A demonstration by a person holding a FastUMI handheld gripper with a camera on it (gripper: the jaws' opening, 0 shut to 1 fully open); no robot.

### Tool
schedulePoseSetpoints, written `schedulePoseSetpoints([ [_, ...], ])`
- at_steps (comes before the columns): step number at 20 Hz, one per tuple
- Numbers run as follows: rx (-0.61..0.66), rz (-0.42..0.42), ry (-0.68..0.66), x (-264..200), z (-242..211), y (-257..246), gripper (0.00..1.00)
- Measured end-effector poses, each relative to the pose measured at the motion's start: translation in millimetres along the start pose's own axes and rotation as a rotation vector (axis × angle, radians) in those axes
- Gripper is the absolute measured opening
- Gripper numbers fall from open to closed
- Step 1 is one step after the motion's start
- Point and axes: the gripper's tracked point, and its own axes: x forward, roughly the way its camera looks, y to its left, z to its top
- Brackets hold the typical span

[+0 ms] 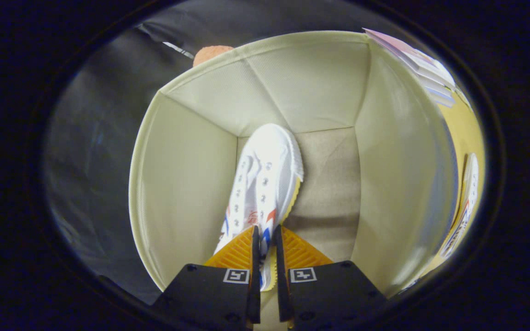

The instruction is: Open the storage box then place both shoes into the box .Put the left shoe in first, then the right shoe, with the right side of both shoes facing outward in a uniform manner.

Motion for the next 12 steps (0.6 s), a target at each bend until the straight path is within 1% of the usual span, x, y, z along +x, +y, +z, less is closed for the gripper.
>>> schedulePoseSetpoints([
  [1, -0.013, -0.014, 0.015, -2, -2, -7, 0.17],
  [2, -0.014, 0.007, 0.014, -1, -3, -5, 0.13],
  [3, -0.008, 0.031, 0.014, -3, -2, -3, 0.11],
  [7, 0.043, 0.121, -0.005, -22, 6, 1, 0.11],
  [10, 0.084, 0.203, -0.052, -52, 21, 5, 0.11],
  [12, 0.124, 0.257, -0.096, -80, 35, 6, 0.11],
])
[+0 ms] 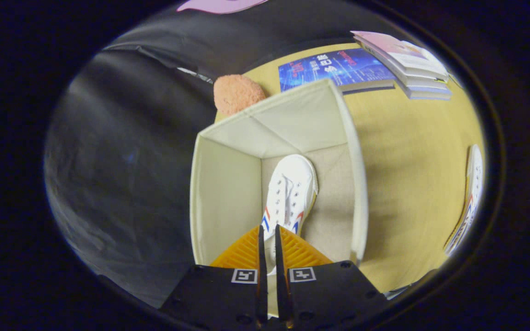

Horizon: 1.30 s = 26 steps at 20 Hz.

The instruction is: Open the storage box then place both shoes into the box .Put the left shoe in first, then the right shoe, with the right side of both shoes facing outward in a uniform manner.

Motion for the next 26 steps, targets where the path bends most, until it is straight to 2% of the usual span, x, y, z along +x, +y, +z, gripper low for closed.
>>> schedulePoseSetpoints([
  [3, 0.049, 0.053, -0.091, -46, 31, -4, 0.11],
  [6, 0.099, 0.068, -0.191, -92, 62, -28, 0.11],
  [8, 0.113, 0.03, -0.251, -118, 80, -61, 0.11],
  [12, 0.157, -0.101, -0.326, -156, 95, -148, 0.11],
  [17, 0.252, -0.248, -0.34, -172, 78, -249, 0.11],
  [18, 0.269, -0.247, -0.333, -168, 76, -260, 0.17],
  [20, 0.29, -0.298, -0.324, -170, 62, -290, 0.27],
  [22, 0.306, -0.345, -0.313, -167, 49, -315, 0.27],
  [26, 0.335, -0.435, -0.274, -165, 19, -363, 0.42],
])
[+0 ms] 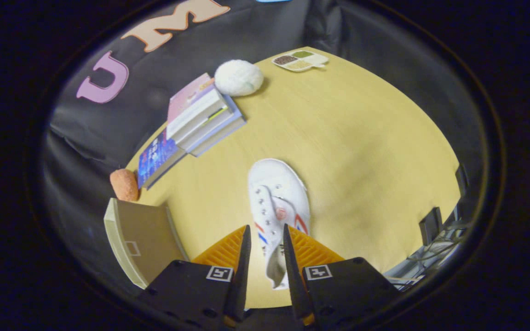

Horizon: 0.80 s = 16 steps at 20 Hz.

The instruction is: Open the storage box then place both shoes into the box .Put the left shoe in first, then the right shoe, with the right side of both shoes facing outward in a uniform manner.

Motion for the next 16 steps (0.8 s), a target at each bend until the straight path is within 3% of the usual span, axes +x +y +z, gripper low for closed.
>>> schedulePoseSetpoints([
  [8, -0.025, -0.075, 0.067, 45, -24, -33, 0.43],
  [16, 0.0, 0.0, 0.096, 55, -29, -31, 0.33],
])
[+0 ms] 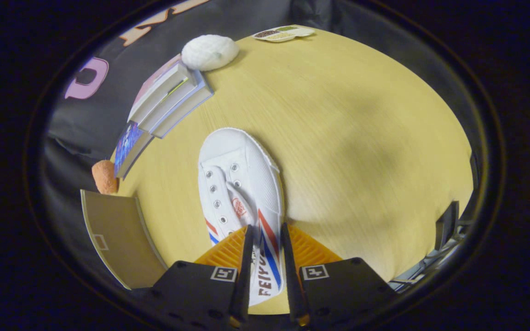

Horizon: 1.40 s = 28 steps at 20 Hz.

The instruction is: Open the storage box then place both shoes into the box .Put the left shoe in first, then the right shoe, with the right side of both shoes facing outward in a uniform manner.

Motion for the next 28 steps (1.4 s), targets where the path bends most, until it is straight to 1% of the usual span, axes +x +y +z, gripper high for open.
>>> schedulePoseSetpoints([
  [2, -0.017, -0.001, 0.007, 0, -3, 1, 0.29],
  [3, 0.0, 0.006, -0.016, 0, 0, 2, 0.28],
  [5, 0.026, 0.039, -0.005, -6, -3, 5, 0.05],
  [7, 0.094, 0.091, -0.003, -10, -6, 12, 0.05],
  [9, 0.155, 0.164, 0.012, -18, -9, 22, 0.05],
  [12, 0.174, 0.24, 0.024, -31, -14, 45, 0.05],
  [15, 0.167, 0.33, 0.023, -54, -14, 85, 0.05],
  [19, 0.088, 0.476, 0.005, -101, -10, 168, 0.05],
  [23, -0.046, 0.605, -0.004, -151, -15, 263, 0.05],
  [26, -0.122, 0.669, 0.025, -170, -34, 321, 0.05],
  [28, -0.165, 0.679, 0.051, -164, -51, 345, 0.05],
])
